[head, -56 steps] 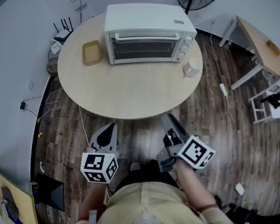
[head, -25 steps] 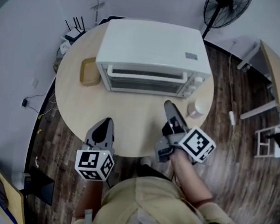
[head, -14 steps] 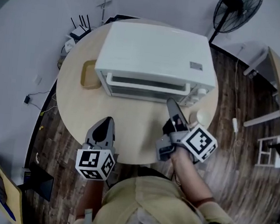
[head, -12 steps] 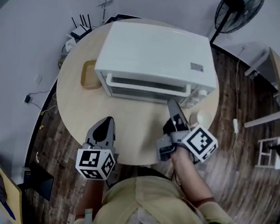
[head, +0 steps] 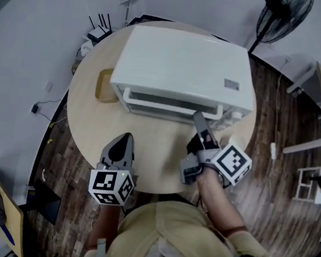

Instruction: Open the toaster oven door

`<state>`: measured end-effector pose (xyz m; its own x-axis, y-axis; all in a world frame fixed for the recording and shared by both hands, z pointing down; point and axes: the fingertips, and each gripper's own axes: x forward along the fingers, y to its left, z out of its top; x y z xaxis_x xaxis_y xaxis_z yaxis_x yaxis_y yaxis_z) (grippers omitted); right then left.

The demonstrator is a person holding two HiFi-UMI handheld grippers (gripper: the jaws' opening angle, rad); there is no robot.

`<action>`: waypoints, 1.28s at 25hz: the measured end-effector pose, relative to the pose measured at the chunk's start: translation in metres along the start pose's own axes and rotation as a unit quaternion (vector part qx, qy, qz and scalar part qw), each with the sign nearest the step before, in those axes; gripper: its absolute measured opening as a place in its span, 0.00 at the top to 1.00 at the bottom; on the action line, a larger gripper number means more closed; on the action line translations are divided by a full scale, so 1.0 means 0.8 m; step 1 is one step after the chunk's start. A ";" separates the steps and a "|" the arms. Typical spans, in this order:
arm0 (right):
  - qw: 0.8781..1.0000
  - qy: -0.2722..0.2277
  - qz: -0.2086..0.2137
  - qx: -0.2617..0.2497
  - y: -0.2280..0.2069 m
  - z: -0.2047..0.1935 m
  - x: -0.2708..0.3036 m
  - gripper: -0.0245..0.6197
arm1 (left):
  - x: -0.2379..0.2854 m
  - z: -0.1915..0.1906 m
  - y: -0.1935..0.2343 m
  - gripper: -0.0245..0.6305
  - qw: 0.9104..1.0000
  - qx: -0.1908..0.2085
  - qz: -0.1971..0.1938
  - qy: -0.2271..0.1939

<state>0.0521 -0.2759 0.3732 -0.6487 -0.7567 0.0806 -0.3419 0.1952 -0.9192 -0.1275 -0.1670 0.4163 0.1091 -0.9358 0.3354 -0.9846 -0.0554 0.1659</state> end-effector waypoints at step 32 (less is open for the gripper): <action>0.999 -0.050 0.013 -0.006 -0.006 -0.015 -0.015 0.74 | -0.038 -0.014 0.026 0.96 1.000 -0.001 -0.022 0.005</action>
<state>0.0538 -0.2602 0.3814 -0.5862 -0.8100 0.0169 -0.3349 0.2233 -0.9154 -0.1498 -0.1360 0.4199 0.1530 -0.9291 0.3366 -0.9788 -0.0954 0.1815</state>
